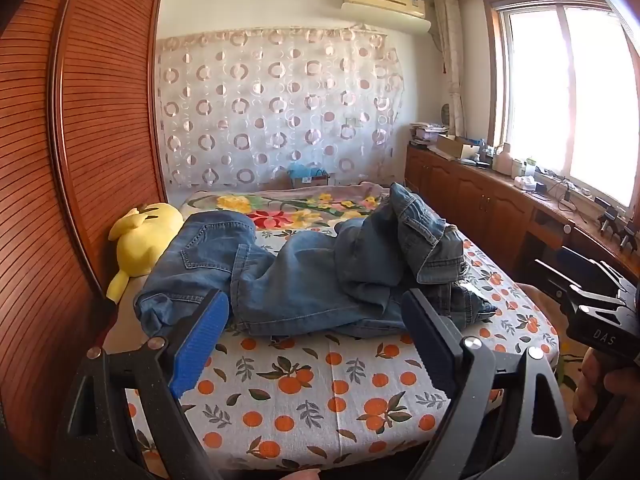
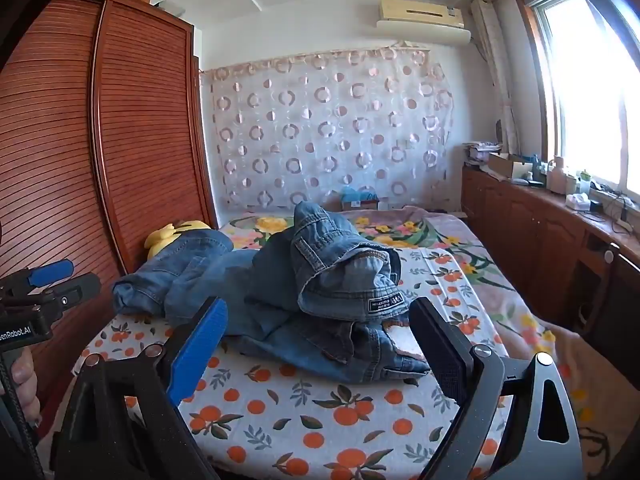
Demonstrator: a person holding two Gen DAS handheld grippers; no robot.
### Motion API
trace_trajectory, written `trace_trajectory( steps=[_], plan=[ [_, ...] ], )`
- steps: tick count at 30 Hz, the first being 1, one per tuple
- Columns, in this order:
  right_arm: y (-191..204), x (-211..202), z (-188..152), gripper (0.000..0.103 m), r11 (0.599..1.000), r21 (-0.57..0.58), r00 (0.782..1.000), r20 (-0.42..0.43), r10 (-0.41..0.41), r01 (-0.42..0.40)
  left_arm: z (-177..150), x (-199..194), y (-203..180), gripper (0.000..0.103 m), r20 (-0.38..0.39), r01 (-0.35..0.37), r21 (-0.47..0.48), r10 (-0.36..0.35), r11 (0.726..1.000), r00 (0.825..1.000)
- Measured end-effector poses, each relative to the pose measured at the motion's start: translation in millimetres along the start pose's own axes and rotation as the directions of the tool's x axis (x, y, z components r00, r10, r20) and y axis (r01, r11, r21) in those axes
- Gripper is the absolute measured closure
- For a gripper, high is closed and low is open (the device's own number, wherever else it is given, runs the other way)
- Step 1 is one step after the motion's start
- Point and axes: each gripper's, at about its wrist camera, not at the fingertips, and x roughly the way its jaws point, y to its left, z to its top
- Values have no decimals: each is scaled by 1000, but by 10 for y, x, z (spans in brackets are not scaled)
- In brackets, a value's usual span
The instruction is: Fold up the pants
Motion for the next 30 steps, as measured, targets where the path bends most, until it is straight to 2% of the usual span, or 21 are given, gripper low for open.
trace_trajectory(
  steps=[30],
  plan=[
    [5,-20,13,10,1000,-5,1000,0,1,-1,-1,1,-2,14,9,2,-3,-2,1000,1000]
  ],
)
